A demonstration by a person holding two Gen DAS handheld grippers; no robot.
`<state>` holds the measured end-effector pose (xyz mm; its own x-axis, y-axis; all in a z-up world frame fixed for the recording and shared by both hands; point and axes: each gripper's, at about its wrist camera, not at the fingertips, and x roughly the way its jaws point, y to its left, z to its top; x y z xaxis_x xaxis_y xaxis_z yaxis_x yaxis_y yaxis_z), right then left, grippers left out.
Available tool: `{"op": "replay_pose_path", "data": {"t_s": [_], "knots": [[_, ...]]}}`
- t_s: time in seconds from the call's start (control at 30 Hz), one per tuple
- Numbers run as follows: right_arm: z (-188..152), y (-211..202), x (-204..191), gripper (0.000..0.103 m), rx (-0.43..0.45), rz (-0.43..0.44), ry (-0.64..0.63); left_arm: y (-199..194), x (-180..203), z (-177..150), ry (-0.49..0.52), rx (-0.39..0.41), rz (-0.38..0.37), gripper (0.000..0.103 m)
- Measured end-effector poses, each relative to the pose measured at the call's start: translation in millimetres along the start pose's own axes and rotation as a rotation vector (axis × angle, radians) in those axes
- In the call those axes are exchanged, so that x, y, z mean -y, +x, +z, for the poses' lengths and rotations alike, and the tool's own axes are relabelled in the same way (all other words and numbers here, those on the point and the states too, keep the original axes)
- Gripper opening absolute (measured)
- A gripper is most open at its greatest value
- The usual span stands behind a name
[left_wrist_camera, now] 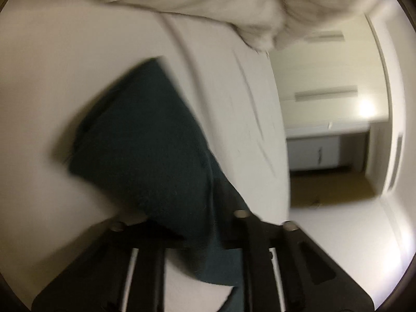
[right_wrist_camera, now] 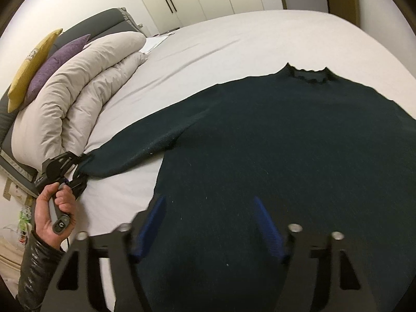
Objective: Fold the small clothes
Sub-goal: 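Grasp the sweater sleeve cuff with the left gripper and lift it, then fold the held sleeve across the sweater body with the left gripper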
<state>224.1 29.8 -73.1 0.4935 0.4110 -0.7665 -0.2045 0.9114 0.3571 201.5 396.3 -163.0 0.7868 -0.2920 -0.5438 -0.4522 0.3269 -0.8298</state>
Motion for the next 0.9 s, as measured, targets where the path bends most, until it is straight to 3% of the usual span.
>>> {"op": "replay_pose_path", "data": {"t_s": [0.1,0.2,0.33,0.47,0.53,0.63,0.77,0.9], "knots": [[9.3,-1.4,21.4,0.054,0.008,0.007,0.04,11.1,61.5,-19.1,0.235,-0.003,0.051,0.008],[19.3,-9.0,49.4,0.053,0.029,0.001,0.096,30.6,138.5,-63.6,0.516,-0.012,0.088,0.008],[36.9,-23.3,88.1,0.053,0.068,-0.005,0.157,63.2,222.3,-170.9,0.959,-0.034,0.125,0.008],[56.9,-12.6,119.3,0.053,0.018,0.07,0.218,98.9,229.7,-286.5,1.328,-0.045,0.222,0.008],[63.6,3.2,129.5,0.059,-0.027,0.176,0.253,114.7,216.6,-319.6,1.432,-0.053,0.276,0.008],[67.7,26.2,138.3,0.066,-0.073,0.267,0.318,112.6,186.8,-356.5,1.508,-0.052,0.322,0.008],[73.6,61.7,125.1,0.066,-0.123,0.388,0.357,114.6,166.1,-363.1,1.546,-0.048,0.353,0.008],[69.0,88.2,106.8,0.066,-0.226,0.387,0.382,117.8,156.6,-353.0,1.504,-0.046,0.342,0.008]]}}
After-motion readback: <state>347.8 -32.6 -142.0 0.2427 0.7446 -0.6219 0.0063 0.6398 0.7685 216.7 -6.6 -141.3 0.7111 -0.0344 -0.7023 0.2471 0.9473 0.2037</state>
